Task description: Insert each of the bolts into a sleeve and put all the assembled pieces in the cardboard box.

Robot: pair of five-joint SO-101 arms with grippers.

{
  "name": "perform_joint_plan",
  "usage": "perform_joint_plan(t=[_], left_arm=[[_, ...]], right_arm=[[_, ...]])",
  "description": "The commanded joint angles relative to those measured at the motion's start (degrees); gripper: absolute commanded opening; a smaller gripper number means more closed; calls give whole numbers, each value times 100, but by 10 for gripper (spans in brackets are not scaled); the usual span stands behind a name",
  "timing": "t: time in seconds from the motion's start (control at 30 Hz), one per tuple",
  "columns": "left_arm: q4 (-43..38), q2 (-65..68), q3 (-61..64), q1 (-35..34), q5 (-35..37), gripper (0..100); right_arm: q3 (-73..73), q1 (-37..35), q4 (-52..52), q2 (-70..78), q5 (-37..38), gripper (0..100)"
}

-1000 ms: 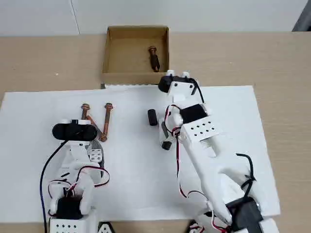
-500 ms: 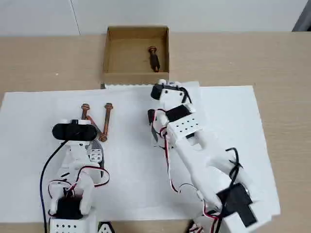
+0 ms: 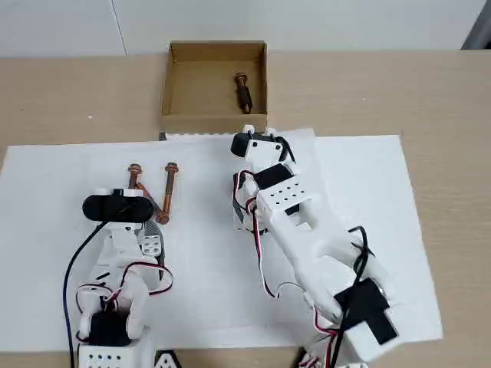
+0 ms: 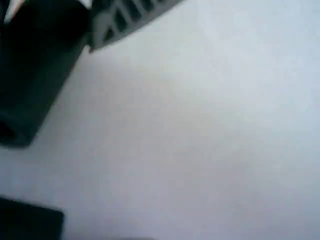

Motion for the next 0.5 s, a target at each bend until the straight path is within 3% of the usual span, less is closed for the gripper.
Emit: perform_joint_plan(t=[0.0, 0.47], left_arm=[[-9, -44, -22, -44, 9, 6], [-9, -44, -22, -44, 9, 6]], right_arm=[[-176, 13, -163, 75, -53, 105], [-176, 22, -312, 488, -44, 103]])
